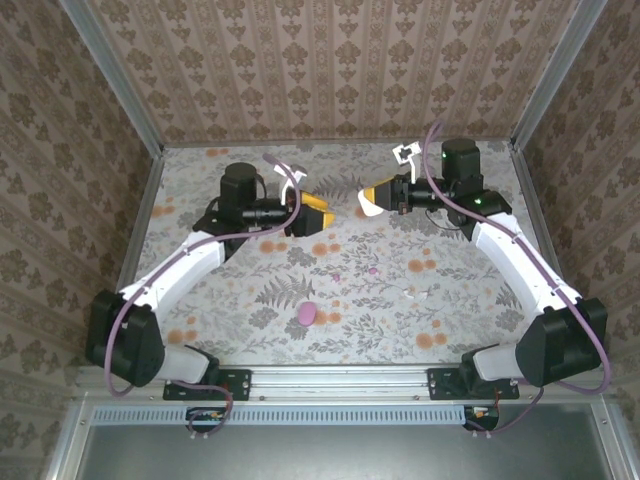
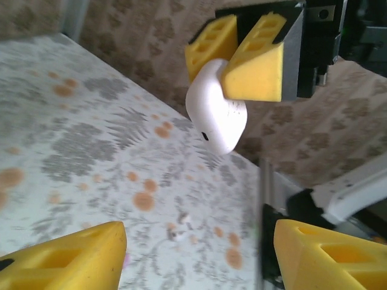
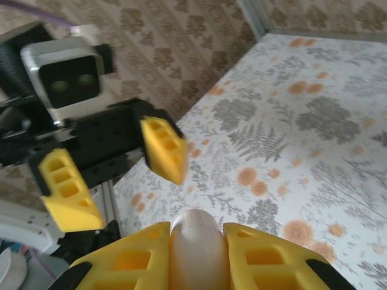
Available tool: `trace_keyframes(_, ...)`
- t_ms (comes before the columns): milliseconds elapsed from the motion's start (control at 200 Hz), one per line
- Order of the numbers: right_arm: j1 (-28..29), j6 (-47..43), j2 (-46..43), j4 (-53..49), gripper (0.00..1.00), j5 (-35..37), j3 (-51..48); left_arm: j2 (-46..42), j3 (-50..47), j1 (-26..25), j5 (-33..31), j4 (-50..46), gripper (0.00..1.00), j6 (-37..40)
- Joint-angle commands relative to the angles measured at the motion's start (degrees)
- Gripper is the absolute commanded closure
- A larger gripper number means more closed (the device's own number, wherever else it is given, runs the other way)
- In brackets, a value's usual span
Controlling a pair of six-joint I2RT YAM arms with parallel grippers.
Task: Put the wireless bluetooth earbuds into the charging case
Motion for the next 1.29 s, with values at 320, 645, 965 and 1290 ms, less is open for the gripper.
trace_keyframes(320, 0.0, -4.4, 0.9, -1.4, 0.78, -11.1, 2.9, 6.4, 9.4, -5.1, 10.0, 2.2, 0.35, -4.5)
trace_keyframes(645, 0.5, -2.7, 0.4, 0.1, 0.78, -11.6, 2.6, 9.0, 11.1, -7.1, 7.3, 6.1, 0.36, -6.6)
trace_keyframes(965, 0.9, -2.1, 0.1, 0.8, 0.78, -11.2, 2.4, 10.5, 11.7, -8.1, 6.7, 9.6, 0.47, -9.3)
trace_keyframes(1290, 1.4, -2.4, 0.2, 0.2, 0.78, -11.6, 2.6, 11.7, 12.8, -8.5, 7.7, 10.2, 0.6, -10.1)
